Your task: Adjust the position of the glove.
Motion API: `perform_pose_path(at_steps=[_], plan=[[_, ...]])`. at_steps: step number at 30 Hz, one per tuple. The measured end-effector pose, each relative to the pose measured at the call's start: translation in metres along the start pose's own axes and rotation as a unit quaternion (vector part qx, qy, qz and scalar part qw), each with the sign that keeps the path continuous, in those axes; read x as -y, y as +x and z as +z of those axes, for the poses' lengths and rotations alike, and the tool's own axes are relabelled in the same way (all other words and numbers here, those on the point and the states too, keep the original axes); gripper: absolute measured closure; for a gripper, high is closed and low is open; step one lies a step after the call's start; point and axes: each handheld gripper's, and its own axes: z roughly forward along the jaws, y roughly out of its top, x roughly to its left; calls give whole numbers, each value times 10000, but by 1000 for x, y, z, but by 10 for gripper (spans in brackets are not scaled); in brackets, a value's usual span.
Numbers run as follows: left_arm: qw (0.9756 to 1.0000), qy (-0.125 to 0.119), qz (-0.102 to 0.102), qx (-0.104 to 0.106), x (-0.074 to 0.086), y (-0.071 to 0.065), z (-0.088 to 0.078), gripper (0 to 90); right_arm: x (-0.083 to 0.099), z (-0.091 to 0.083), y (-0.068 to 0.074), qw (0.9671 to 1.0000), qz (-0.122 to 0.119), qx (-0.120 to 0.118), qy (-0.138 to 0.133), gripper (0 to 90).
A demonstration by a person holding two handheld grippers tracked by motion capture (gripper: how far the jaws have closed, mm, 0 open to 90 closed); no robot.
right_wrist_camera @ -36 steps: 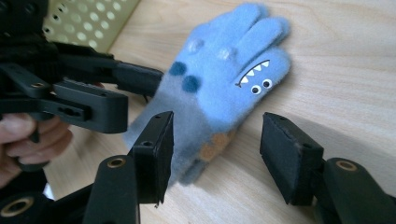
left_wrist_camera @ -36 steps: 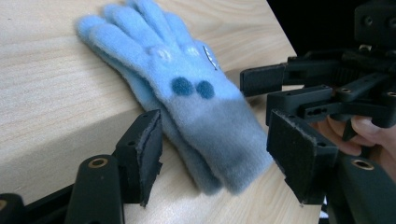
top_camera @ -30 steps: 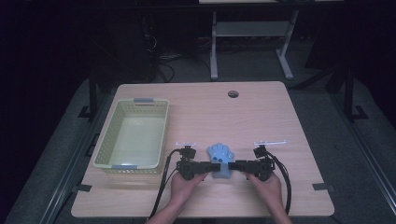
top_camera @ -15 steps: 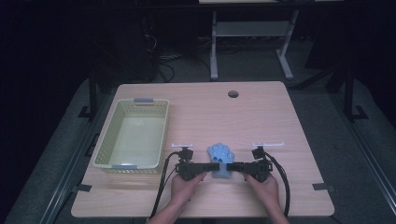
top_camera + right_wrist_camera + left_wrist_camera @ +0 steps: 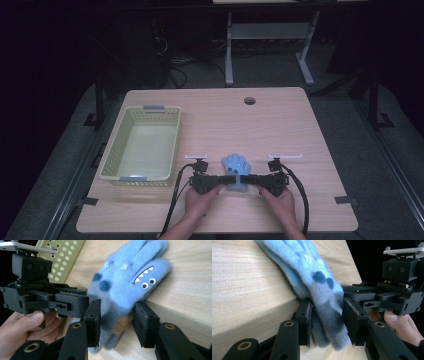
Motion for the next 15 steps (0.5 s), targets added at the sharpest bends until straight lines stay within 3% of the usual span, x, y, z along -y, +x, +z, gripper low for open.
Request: perform_pose_path(at_steps=[4,15], plan=[[10000,-23,33,1,1,1,1,625,1,2,0,10000,16,-36,-50,619],[9994,15,-242,263,1,7,4,670,3,5,-1,9999,43,-60,-75,687]])
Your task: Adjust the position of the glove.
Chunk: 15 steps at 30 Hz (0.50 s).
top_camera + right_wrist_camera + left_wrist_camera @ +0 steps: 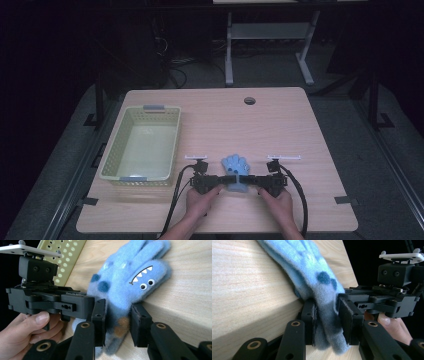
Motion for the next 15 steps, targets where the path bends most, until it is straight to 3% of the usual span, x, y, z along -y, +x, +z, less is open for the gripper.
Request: perform_pose_path(at_steps=[4,15], plan=[[9997,-8,-151,168,-1,4,0,690,0,0,3,10000,-60,63,15,733],[9997,-35,-52,220,-1,1,-3,702,-2,-3,7,9998,-216,-14,26,763]])
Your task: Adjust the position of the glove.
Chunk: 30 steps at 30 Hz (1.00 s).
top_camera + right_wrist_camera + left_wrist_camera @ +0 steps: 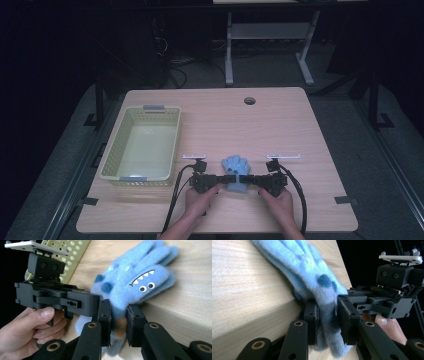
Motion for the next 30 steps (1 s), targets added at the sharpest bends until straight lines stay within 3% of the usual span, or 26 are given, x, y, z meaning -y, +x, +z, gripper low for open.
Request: perform_pose_path(at_steps=[16,30], plan=[[9995,-91,259,161,-9,-20,-9,732,-5,-14,13,9989,-27,-328,-326,780],[9988,-108,416,219,-18,-31,-14,737,-11,-22,19,9977,-127,-433,-514,781]])
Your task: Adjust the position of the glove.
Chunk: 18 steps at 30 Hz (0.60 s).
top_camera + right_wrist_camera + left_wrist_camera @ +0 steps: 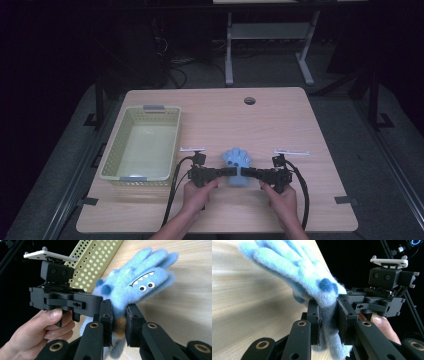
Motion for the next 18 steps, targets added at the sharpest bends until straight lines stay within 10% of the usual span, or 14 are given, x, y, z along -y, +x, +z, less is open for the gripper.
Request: perform_pose_path(at_steps=[18], plan=[[9999,-64,121,76,-14,-4,-11,738,-12,3,11,9999,-85,-80,-88,783]])
